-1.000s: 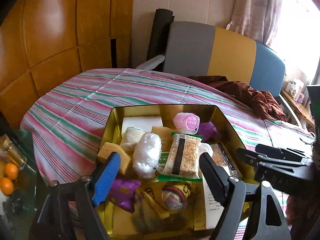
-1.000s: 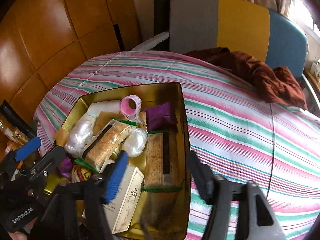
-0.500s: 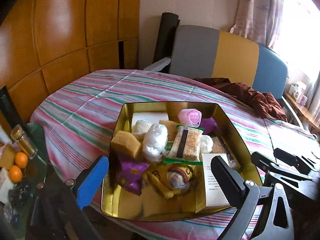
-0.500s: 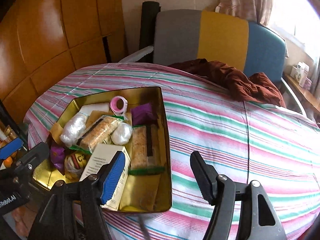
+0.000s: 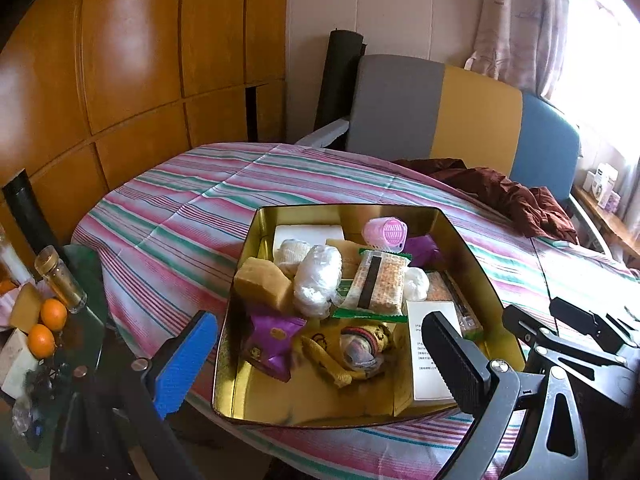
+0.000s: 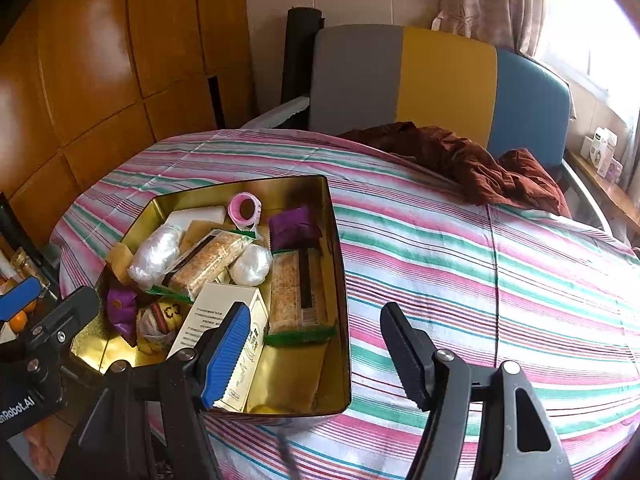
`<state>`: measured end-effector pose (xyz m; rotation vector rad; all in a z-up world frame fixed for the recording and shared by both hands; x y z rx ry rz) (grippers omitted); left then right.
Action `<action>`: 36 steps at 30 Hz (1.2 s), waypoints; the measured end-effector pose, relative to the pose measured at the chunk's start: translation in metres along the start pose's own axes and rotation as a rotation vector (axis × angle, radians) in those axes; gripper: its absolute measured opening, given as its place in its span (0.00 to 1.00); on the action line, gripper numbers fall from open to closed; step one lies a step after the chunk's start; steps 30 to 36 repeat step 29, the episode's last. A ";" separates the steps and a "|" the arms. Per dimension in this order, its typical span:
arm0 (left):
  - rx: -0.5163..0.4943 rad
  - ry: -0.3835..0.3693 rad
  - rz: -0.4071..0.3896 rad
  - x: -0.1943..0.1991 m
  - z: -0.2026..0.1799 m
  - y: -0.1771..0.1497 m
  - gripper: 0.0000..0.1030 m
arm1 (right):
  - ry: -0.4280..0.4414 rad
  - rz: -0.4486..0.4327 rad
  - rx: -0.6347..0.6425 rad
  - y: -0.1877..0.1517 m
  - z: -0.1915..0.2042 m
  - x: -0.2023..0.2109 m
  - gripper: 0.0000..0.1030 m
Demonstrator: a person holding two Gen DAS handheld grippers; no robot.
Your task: Organize objects
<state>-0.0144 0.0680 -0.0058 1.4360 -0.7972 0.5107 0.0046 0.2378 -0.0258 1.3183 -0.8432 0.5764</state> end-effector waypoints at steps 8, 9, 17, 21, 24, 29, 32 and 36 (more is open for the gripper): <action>-0.002 -0.006 -0.006 0.002 -0.001 -0.001 1.00 | 0.004 -0.003 0.016 0.001 0.007 0.000 0.66; -0.002 -0.007 -0.006 0.002 -0.001 -0.001 1.00 | 0.003 -0.004 0.016 0.001 0.007 0.000 0.66; -0.001 -0.012 -0.005 0.002 -0.001 -0.002 1.00 | 0.001 -0.001 0.016 0.002 0.008 -0.002 0.66; 0.004 -0.011 -0.002 0.001 0.001 -0.001 1.00 | 0.002 0.002 0.021 0.002 0.009 -0.003 0.66; 0.007 0.001 -0.010 0.000 0.003 -0.002 1.00 | 0.006 0.002 0.024 0.003 0.011 -0.003 0.66; 0.009 0.007 -0.008 -0.002 0.004 -0.002 1.00 | 0.012 0.005 0.035 0.003 0.014 -0.005 0.66; 0.009 0.007 -0.008 -0.002 0.004 -0.002 1.00 | 0.012 0.005 0.035 0.003 0.014 -0.005 0.66; 0.009 0.007 -0.008 -0.002 0.004 -0.002 1.00 | 0.012 0.005 0.035 0.003 0.014 -0.005 0.66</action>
Point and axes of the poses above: each gripper's, at about its wrist camera, not at the fingertips, and x roughly against the way its jaws point, z to its left, y to its top, the point moved 2 cm from there along -x, roughly the way its jaws point, and after that the axes turned 8 degrees about z, right-handed, at the moved point
